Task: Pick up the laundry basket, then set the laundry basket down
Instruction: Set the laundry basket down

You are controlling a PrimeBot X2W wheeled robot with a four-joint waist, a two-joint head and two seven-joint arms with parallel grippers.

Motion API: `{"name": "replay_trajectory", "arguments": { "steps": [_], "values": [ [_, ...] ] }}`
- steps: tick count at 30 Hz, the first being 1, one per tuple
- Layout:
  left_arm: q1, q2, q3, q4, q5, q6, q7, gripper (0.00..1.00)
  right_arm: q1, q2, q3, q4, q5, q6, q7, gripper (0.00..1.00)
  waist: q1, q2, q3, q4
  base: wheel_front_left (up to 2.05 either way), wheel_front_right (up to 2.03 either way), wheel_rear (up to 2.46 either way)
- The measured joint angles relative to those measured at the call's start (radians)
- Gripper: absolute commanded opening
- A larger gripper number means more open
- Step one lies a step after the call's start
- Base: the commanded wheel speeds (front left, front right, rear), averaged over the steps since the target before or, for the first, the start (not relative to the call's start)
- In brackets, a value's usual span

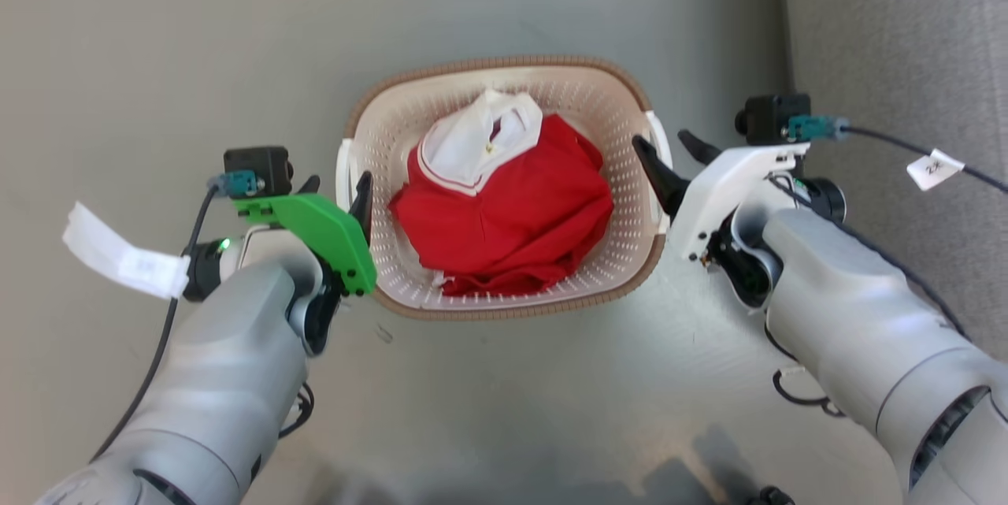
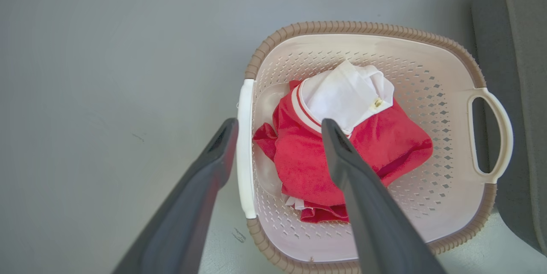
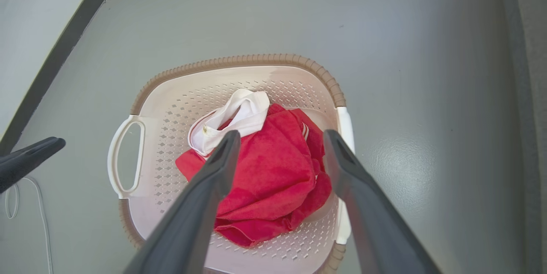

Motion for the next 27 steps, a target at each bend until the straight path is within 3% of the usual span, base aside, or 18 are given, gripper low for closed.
{"name": "replay_trajectory", "arguments": {
  "steps": [20, 27],
  "values": [
    [0.086, 0.0, 0.002, 0.01, 0.04, -0.027, -0.036, 1.0, 0.099, -0.03, 0.027, -0.029, -0.025, 0.0, -0.027, 1.0, 0.0, 0.0, -0.25, -0.006, 0.0, 0.0, 0.0],
    [0.086, 0.051, 0.079, -0.083, 0.099, -0.03, -0.036, 1.0, 0.112, -0.058, -0.053, -0.081, -0.077, 0.0, -0.028, 1.0, 0.0, 0.0, -0.352, -0.005, 0.0, 0.0, 0.0]
  ]
}}
